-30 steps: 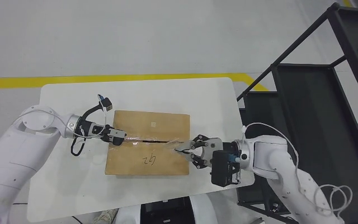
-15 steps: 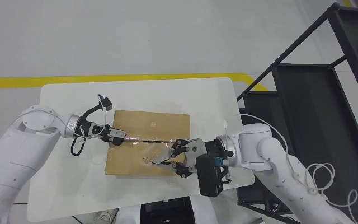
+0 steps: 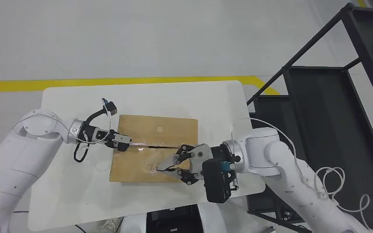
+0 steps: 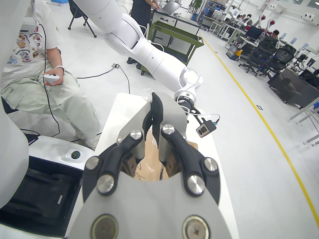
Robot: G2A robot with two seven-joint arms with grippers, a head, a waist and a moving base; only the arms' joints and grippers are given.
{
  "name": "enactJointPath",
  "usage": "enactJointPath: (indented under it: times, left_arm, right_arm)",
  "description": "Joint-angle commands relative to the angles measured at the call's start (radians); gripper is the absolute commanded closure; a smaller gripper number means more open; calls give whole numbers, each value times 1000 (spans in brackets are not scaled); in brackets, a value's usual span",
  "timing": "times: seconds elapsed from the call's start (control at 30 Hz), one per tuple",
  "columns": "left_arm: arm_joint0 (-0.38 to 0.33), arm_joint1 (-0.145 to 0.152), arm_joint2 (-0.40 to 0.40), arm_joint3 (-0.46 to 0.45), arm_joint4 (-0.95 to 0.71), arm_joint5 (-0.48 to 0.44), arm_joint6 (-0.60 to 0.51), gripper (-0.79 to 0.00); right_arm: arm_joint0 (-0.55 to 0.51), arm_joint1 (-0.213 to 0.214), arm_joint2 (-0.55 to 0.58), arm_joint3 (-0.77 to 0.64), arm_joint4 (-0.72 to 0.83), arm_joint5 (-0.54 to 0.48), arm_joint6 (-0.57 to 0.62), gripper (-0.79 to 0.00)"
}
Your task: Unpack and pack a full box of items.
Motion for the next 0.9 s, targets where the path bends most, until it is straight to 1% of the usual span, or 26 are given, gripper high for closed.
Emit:
enactJointPath:
  times: [0.0, 0.33, 0.43, 0.5, 0.63, 0.73, 0.87]
  left_arm:
    - [0, 0, 0, 0, 0, 0, 0, -785]
    - [0, 0, 0, 0, 0, 0, 0, -785]
    - [0, 0, 0, 0, 0, 0, 0, -785]
    - [2, 0, 0, -2, 1, 1, 8, -785]
    - [25, 2, -15, -30, 13, 12, 49, -785]
    - [40, 5, -36, -37, 2, 7, 67, -785]
    - [59, 10, -63, -47, -12, 2, 76, -785]
  right_arm:
    - [0, 0, 0, 0, 0, 0, 0, 0]
    - [0, 0, 0, 0, 0, 0, 0, 0]
    - [11, -2, 3, 2, -28, 41, 31, 0]
    - [38, -4, 1, 9, -38, 58, 52, 0]
    - [111, -12, -28, 20, -91, 83, 135, 0]
    - [165, -21, -67, 47, -94, 92, 165, 0]
    - [221, -35, -125, 78, -90, 94, 163, 0]
